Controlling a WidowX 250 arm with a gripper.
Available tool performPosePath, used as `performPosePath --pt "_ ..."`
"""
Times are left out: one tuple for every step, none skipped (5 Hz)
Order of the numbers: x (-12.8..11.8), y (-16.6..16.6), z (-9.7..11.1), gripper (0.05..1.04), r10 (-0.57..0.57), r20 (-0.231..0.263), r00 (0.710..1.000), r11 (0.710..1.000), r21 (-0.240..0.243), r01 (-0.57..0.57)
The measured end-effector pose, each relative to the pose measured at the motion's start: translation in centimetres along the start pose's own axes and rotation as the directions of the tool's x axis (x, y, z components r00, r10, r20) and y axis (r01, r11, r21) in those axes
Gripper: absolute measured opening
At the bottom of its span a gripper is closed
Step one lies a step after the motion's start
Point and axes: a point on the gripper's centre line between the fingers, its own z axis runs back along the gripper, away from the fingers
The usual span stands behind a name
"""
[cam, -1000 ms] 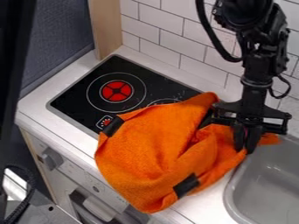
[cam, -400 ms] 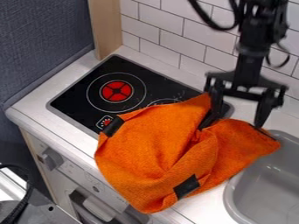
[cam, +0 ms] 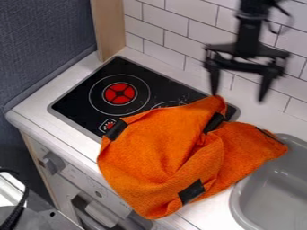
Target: Put the cloth a side a burner
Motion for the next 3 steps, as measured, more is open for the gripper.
performPosePath --pt "0.3 4.3 1.3 1.0 0.031 0.028 0.999 0.999 0.006 -0.031" --pt "0.3 7.8 2.8 1.0 0.072 0.052 0.996 0.997 -0.017 -0.071" --pt "0.2 10.1 3.3 1.001 0.09 0.036 0.995 0.996 -0.012 -0.089"
